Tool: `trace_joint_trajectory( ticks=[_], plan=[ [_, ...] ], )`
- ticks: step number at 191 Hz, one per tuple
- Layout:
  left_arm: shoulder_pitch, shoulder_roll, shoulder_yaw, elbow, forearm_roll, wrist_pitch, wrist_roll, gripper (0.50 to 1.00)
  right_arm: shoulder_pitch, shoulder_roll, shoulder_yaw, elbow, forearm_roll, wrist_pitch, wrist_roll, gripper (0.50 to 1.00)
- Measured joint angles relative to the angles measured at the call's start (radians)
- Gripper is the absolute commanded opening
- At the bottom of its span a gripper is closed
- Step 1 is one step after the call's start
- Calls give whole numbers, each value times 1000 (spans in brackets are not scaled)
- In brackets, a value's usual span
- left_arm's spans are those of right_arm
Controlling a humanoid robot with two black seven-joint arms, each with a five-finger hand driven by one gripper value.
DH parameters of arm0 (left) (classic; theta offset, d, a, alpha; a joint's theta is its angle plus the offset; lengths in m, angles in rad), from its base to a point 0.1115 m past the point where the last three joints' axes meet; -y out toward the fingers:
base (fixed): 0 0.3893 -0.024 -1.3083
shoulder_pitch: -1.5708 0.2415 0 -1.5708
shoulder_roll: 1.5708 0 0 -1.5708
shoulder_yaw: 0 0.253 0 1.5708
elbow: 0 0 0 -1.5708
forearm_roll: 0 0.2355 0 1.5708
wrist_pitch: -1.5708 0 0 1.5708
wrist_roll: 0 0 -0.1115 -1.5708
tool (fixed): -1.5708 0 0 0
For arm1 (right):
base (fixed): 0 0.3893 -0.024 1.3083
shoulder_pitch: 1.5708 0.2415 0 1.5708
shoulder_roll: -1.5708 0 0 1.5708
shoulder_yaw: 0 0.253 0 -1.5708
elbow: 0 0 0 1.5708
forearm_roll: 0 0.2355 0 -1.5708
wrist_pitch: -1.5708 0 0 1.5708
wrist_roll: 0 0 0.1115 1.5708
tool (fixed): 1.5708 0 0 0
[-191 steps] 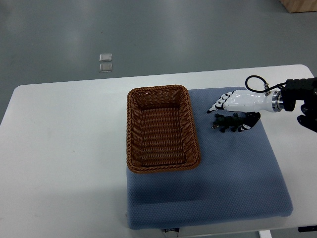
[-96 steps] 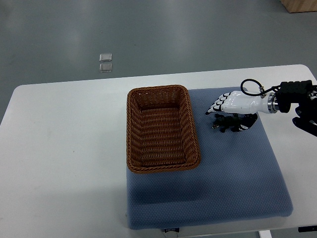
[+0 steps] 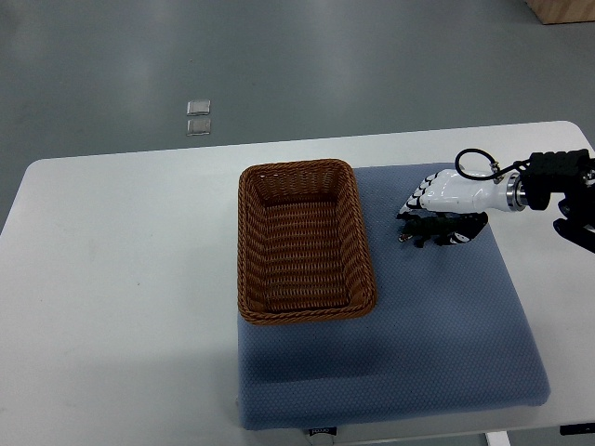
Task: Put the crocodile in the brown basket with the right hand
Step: 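Close the right hand's fingers around the crocodile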
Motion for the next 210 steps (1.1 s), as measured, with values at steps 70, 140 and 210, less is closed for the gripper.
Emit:
trace_joint_trajectory(
  ticks=[70,140,210],
  plan=[
    [0,0,0,0,0,0,0,1000,0,0,-7,-7,-4,-12,0,827],
    [-1,0,0,0,0,0,0,1000,1,0,-17,-11,-6,-7,0,719],
    [0,0,0,0,0,0,0,1000,3,-2,-33,-11,-6,-2,0,609]
  ],
)
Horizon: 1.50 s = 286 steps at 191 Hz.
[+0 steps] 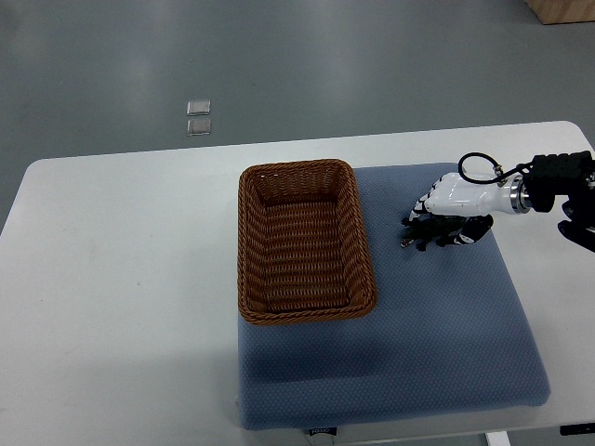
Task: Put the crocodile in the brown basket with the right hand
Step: 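Close the right hand's fingers around the crocodile, then lift the crocodile with the right hand and carry it over the basket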
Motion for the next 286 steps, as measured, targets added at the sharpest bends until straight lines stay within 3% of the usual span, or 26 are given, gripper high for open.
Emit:
trace_joint_trajectory(
  ticks=[37,160,286],
  plan=[
    [0,0,0,0,0,0,0,1000,0,-3,-1,0,3,0,0,547],
    [0,0,0,0,0,0,0,1000,26,-31,17,11,74,29,0,547],
    [0,0,0,0,0,0,0,1000,178,12,18,39,151,35,0,547]
  ],
)
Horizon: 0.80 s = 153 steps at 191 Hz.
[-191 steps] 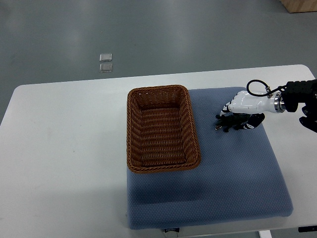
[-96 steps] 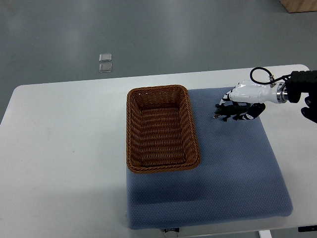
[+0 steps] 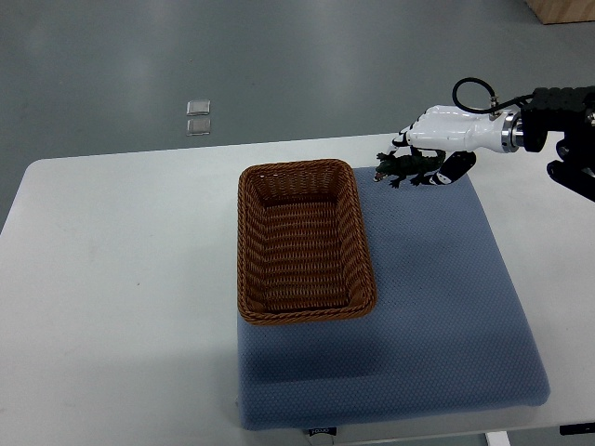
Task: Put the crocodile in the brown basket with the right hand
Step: 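Lift the crocodile with the right hand and carry it over the basket, then open the right hand to drop the crocodile into the basket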
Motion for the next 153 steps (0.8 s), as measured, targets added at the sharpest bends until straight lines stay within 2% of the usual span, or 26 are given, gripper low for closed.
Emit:
trace_joint_trajectory(
  ticks=[85,121,137,153],
  plan=[
    [0,0,0,0,0,0,0,1000,45,94,-1,216,-16,-4,0,560],
    [0,0,0,0,0,0,0,1000,32,140,-2,230,-18,-10,0,570],
    [0,0,0,0,0,0,0,1000,13,163,-2,230,-18,-17,0,605],
    [0,0,0,0,0,0,0,1000,-14,189,-2,222,-19,-33,0,619]
  ],
)
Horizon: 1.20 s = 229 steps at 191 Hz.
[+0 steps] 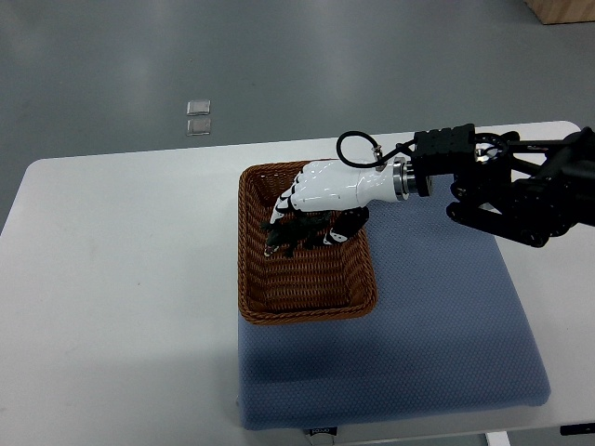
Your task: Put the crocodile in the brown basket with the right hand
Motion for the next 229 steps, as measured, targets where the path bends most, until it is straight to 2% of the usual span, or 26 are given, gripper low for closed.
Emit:
trace_joint_trajectory(
  ticks=[16,27,41,47,48,52,106,131,182,229],
  plan=[
    [0,0,0,0,0,0,0,1000,-18,13,0,-5,-1,-10,0,668],
    [0,0,0,0,0,0,0,1000,-23,17,0,-6,-1,-13,0,754],
    [0,0,0,0,0,0,0,1000,-26,19,-1,-7,-1,-14,0,817],
    [0,0,0,0,0,0,0,1000,-27,19,-2,-7,-1,-14,0,870],
    [0,0,0,0,0,0,0,1000,-27,19,-2,-7,-1,-14,0,895],
    [0,0,0,0,0,0,0,1000,-28,19,-2,-7,-1,-15,0,917],
    [0,0,0,0,0,0,0,1000,-33,4,4,-7,16,-17,0,921],
    [0,0,0,0,0,0,0,1000,-26,-14,74,-7,86,2,0,921],
    [0,0,0,0,0,0,0,1000,-29,-90,174,-9,563,172,0,921],
    [0,0,0,0,0,0,0,1000,-55,-147,172,-51,1134,221,0,924]
  ],
)
